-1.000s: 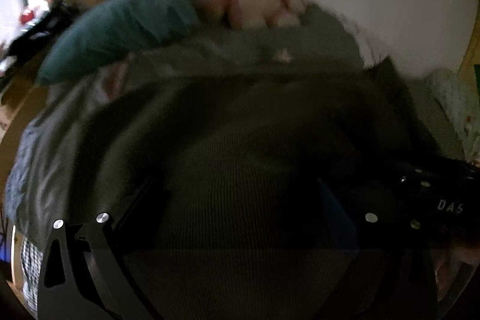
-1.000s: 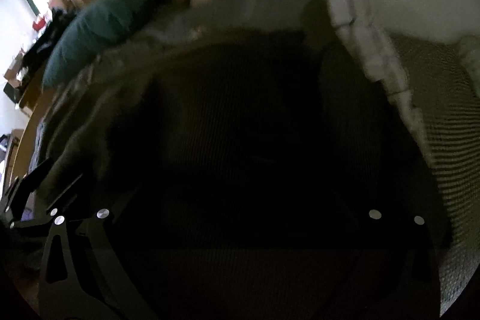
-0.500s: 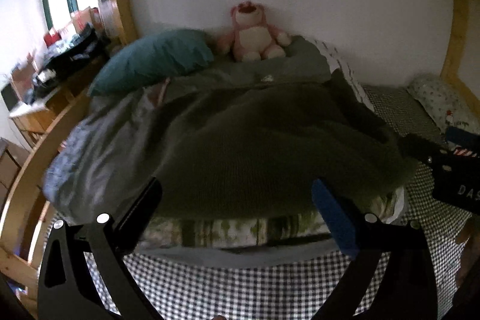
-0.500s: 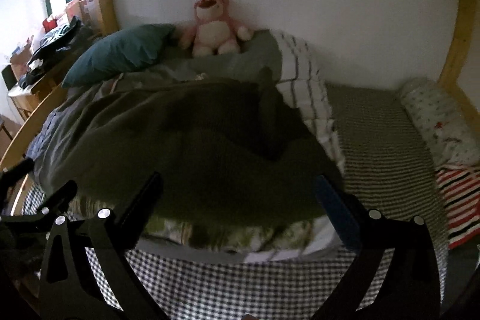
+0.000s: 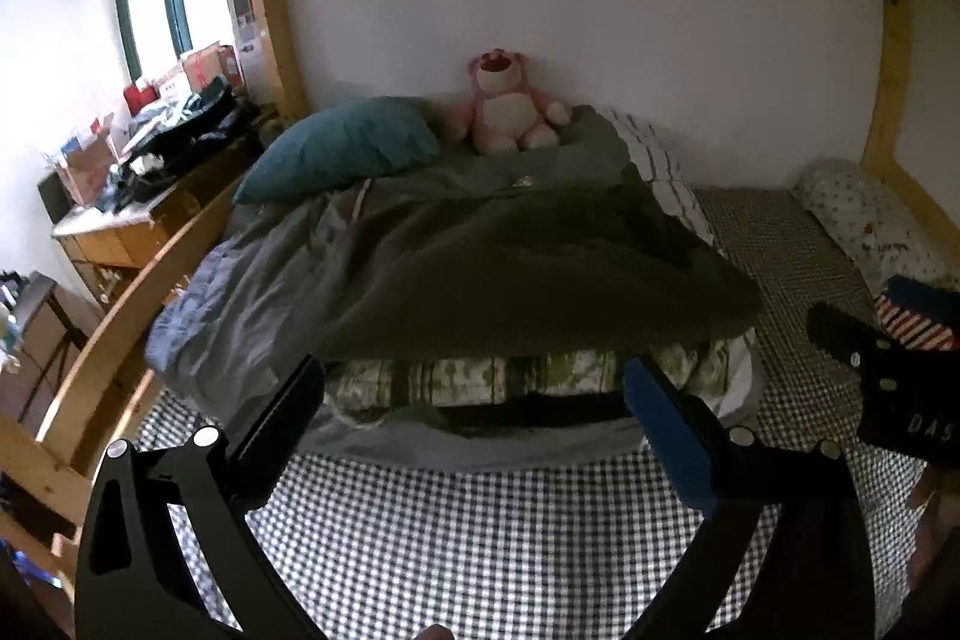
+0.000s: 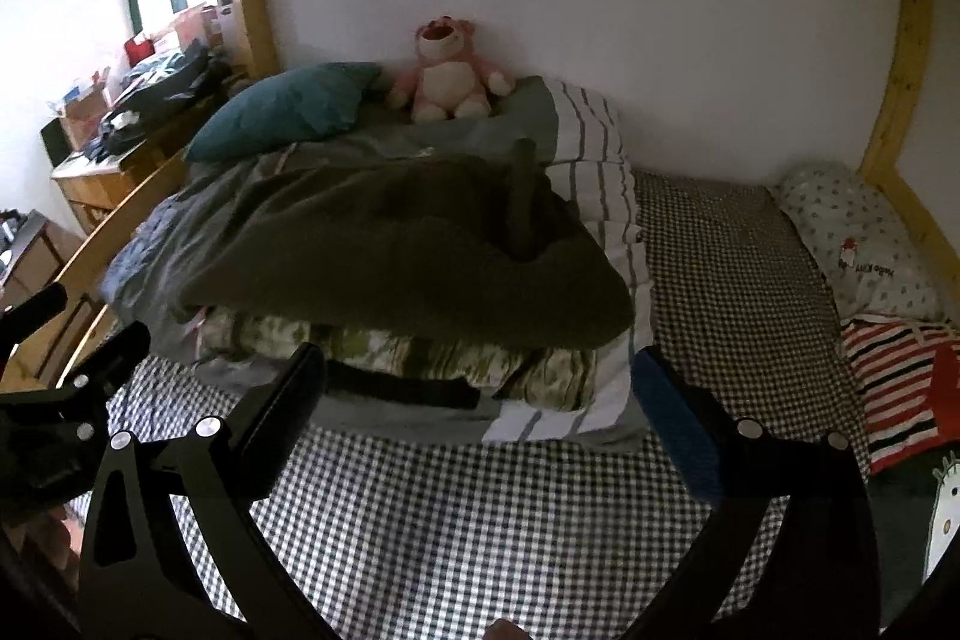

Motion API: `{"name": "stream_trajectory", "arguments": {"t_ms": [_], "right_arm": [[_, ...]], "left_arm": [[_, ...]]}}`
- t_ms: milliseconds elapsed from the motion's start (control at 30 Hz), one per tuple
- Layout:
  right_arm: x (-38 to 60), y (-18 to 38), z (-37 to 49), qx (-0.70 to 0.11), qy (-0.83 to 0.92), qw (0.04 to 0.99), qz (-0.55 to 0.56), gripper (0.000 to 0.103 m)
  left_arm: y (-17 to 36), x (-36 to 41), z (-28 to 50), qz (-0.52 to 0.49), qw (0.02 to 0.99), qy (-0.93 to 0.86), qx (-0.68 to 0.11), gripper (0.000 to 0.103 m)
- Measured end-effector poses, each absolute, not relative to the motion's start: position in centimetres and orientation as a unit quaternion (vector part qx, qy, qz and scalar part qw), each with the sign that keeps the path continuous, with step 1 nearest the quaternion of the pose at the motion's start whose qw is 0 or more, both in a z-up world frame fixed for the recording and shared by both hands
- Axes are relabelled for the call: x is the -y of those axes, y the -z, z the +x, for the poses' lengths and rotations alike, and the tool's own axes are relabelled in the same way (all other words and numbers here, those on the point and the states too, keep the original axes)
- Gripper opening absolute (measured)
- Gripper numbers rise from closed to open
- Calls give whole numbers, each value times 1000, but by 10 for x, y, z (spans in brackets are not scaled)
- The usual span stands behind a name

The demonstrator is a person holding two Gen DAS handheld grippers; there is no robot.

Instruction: Fold large clothes

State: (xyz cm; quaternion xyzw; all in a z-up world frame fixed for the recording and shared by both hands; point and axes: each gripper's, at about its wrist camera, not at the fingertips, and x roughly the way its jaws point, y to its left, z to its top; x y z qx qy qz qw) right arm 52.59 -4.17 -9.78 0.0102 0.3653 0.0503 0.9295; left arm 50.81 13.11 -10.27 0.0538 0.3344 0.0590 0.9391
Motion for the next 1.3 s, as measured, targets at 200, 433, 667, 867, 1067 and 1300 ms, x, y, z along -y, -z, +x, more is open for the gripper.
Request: {"name": "stream_trajectory", "arguments": {"t_ms": [200,433,667,867,1067,1300], "right_arm": [[43,82,497,-362,-51,931,2,100],[38,71,469,-363,-46,930,-1,100],[36,57,450,-349,-38,936,6,100],[31,60,449,-346,-33,937,1,100],[25,66,452,-355,-31,934,-9,100],[20,77,457,-375,-30,926,-23,100]], "left_arm": [[89,-127,481,61,937,-59,-339,99],[74,-121,455,76,938,-47,-334,99],[60,-123,442,57,943,-49,-325,99],[63,-117,442,81,941,-78,-318,99],[69,-124,445,59,936,-62,-340,98],[77,-128,446,62,927,-64,-365,98]]}}
